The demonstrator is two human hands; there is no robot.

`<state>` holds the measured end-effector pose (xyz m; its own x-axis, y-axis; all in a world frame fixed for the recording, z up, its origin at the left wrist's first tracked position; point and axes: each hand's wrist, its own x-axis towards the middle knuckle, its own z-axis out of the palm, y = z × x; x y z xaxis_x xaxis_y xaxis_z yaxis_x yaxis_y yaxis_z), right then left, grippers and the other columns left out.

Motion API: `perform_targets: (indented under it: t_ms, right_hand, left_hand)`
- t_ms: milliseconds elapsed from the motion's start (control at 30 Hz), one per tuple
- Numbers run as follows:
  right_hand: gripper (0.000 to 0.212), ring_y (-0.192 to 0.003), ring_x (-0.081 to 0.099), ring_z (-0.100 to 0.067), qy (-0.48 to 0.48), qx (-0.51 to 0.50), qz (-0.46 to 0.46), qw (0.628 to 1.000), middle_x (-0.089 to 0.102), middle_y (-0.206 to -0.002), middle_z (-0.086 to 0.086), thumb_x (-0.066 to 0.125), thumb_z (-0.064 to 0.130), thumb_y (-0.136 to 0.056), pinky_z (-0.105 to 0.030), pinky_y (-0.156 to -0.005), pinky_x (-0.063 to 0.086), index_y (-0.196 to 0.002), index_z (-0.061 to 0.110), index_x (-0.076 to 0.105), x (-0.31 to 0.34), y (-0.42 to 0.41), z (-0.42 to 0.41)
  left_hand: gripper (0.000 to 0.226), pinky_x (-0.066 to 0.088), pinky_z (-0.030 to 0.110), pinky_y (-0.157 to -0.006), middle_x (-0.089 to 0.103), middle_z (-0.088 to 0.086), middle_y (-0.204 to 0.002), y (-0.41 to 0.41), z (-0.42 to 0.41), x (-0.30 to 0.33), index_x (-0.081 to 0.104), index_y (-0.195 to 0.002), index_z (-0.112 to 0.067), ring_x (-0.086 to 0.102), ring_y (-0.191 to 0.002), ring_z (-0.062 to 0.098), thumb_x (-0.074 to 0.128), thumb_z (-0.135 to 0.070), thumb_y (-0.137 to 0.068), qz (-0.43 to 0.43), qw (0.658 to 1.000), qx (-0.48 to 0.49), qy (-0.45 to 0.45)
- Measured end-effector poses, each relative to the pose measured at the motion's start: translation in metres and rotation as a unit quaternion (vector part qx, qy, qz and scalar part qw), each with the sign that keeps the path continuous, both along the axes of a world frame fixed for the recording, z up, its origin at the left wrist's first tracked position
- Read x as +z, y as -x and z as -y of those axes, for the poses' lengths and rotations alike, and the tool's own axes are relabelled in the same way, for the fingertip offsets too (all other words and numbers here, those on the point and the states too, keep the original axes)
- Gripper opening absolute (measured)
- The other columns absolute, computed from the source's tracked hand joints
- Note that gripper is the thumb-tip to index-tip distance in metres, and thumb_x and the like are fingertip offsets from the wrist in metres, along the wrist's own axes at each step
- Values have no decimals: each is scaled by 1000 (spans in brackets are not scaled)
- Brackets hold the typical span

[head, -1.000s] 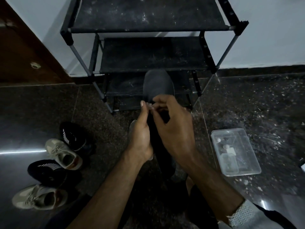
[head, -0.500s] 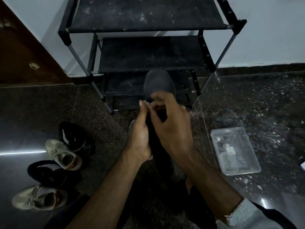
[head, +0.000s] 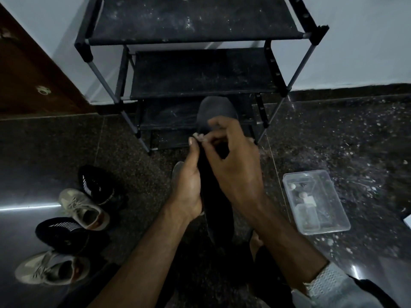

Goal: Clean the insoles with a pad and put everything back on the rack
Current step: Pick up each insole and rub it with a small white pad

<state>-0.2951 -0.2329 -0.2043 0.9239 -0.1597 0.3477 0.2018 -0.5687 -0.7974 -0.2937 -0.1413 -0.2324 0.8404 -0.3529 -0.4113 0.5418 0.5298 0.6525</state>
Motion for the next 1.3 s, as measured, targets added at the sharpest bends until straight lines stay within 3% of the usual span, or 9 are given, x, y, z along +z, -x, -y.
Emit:
perform_targets:
  t_ms: [167,300,433,633,767,900,967,1067,1300]
  right_hand:
    - [41,-82,61,7,-27,-81,-19,996,66,-91,12,68,10,-89,-3,-73,45,-125,17,51,2,-11,37]
    - [39,-87,62,2,-17,-64,-10,998,66,-92,13,68,14,-90,-10,-78,49,-125,18,51,4,-6,24]
    - [39,-90,64,-3,11,-15,4,1000,68,-94,12,67,14,-89,-36,-87,53,-124,21,52,3,-2,6]
    - [40,-84,61,8,-19,-96,-12,995,68,-93,10,68,10,-89,-1,-71,42,-125,18,52,1,-13,43]
    - [37,-88,63,4,-28,-48,-11,998,69,-93,12,68,14,-89,-6,-76,48,-122,21,53,5,-3,17]
    - [37,-91,65,-3,13,8,-3,1000,69,-95,12,65,17,-90,-39,-87,52,-119,32,47,5,1,-1]
    - [37,-88,64,-1,12,-23,-1,1000,70,-94,11,67,14,-89,-30,-86,53,-121,26,51,2,-5,13]
    - [39,-82,61,5,-17,-83,-10,996,70,-93,7,68,9,-88,-3,-74,46,-124,16,54,2,-12,38]
    - [37,-89,65,1,-7,22,-12,1000,71,-95,9,68,15,-90,-12,-77,52,-124,18,54,3,2,5]
  left_hand:
    - [61,56,33,-82,67,8,-122,3,6,4,57,-132,-17,65,-110,24,30,-57,-94,-3,998,-48,-29]
    - [60,54,35,-89,66,10,-124,3,5,4,58,-131,-17,62,-115,26,33,-57,-93,1,998,-49,-37]
    - [56,56,32,-85,71,7,-114,1,0,2,69,-114,-22,66,-108,22,29,-56,-95,1,998,-48,-27]
    - [60,57,33,-81,68,9,-120,3,4,2,57,-131,-14,68,-103,22,30,-54,-96,0,997,-66,-33]
    - [54,55,30,-86,69,6,-118,2,3,0,68,-118,-22,65,-111,20,30,-53,-96,4,998,-48,-33]
    - [56,58,28,-79,74,4,-104,0,-1,0,78,-94,-26,70,-98,16,29,-51,-99,13,999,-31,-26]
    - [53,55,36,-86,69,10,-117,1,0,2,69,-116,-21,68,-106,22,35,-56,-96,7,999,-34,-33]
    - [60,58,32,-75,72,7,-107,2,3,2,61,-125,-14,71,-92,20,30,-56,-95,-8,997,-68,-20]
    - [58,45,40,-95,65,11,-125,-4,-4,-3,63,-126,-18,59,-120,27,43,-59,-91,-7,999,-3,-43]
